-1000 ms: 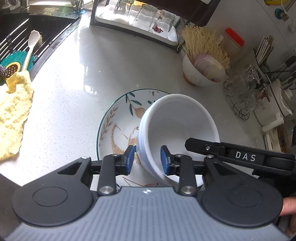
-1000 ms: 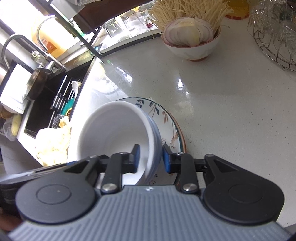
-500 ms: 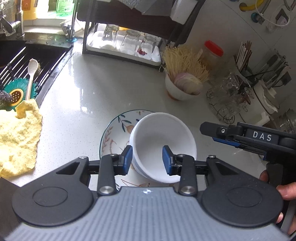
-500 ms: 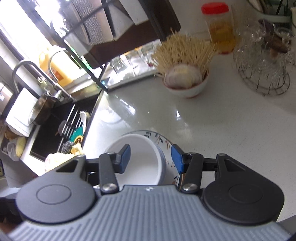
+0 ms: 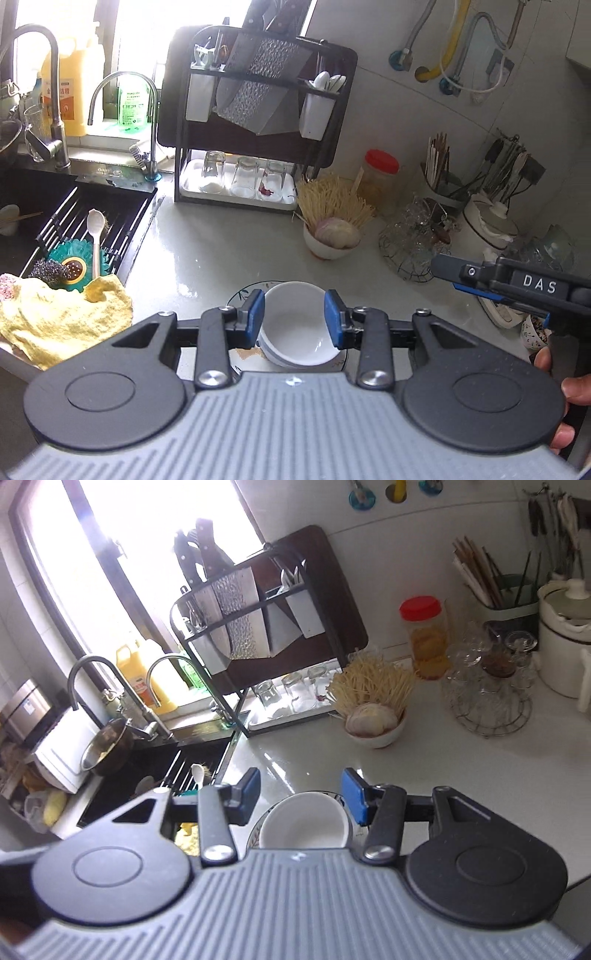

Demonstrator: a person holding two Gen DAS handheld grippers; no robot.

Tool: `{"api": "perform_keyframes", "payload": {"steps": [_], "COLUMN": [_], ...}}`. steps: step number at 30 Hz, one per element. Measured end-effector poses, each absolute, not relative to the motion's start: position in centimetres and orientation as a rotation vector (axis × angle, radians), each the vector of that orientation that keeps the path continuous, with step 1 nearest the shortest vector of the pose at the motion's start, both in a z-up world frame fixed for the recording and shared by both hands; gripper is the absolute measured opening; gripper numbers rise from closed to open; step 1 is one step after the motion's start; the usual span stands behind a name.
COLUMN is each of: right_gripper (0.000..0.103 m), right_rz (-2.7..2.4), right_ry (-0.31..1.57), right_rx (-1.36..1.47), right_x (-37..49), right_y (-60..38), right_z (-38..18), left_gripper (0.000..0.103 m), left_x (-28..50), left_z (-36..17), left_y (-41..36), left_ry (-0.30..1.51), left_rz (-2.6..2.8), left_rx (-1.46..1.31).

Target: Organize plates and bowls

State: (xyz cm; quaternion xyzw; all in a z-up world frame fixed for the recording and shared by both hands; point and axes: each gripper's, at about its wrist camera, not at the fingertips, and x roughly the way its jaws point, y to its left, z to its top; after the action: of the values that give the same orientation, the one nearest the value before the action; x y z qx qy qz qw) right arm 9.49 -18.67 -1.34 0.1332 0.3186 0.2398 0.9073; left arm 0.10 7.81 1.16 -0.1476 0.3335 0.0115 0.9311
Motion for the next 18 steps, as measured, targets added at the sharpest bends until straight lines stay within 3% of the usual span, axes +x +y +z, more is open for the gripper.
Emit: {"api": "perform_keyframes", "payload": {"steps": [18], "right_gripper": [0.052], "right_rz": [0.481], "right_ry": [0.602], "right_rx": [0.259], "right_x": [-1.4], "right_y": [-21.5], "right_z": [-1.8], "left_gripper": [0.041], "left_x": [-10.3], "left_z": [1.2], "left_y": [5.0], "left_ry": [0.644], "left_rz": [0.001], "left_rx": [-0.245]}}
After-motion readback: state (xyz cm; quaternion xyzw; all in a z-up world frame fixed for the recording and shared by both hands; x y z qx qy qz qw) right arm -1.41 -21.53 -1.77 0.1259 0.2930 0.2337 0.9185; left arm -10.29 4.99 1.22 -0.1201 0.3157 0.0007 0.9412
